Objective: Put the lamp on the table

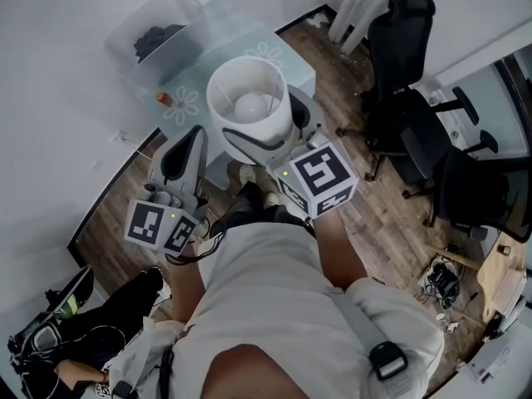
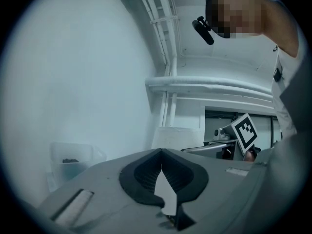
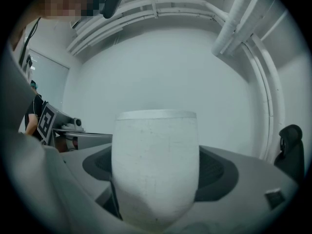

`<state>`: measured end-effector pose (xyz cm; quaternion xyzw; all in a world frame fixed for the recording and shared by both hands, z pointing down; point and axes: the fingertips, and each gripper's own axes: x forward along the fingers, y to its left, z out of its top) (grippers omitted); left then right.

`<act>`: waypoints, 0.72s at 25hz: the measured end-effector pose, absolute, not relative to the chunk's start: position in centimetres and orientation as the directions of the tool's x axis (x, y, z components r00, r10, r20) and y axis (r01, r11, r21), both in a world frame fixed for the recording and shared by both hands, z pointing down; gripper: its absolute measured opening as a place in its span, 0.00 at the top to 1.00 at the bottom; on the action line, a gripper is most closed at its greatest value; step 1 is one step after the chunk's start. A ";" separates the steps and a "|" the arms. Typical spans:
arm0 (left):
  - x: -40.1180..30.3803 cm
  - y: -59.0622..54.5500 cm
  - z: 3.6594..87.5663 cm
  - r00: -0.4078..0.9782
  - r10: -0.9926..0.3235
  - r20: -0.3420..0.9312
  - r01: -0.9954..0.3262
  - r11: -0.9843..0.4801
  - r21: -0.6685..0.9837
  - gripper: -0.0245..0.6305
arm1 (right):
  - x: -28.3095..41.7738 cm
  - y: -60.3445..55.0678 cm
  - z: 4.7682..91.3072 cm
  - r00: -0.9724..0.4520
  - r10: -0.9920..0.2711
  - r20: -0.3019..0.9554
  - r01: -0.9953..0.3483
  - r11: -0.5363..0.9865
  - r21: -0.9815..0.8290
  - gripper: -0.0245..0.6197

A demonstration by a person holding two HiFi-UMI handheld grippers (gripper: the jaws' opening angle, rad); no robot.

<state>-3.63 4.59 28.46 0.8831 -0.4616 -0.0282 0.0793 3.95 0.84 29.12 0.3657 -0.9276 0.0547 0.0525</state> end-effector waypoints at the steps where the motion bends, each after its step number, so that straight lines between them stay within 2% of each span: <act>1: -3.8 4.1 28.5 0.572 -0.820 0.024 -0.811 -0.561 0.167 0.96 | 3.8 0.3 29.3 -0.726 -0.674 0.139 -0.685 0.725 -0.063 0.23; 18: -6.0 -4.9 29.5 0.583 -0.811 0.040 -0.802 -0.567 0.185 0.96 | 1.5 -8.4 30.2 -0.719 -0.676 0.160 -0.692 0.718 -0.077 0.23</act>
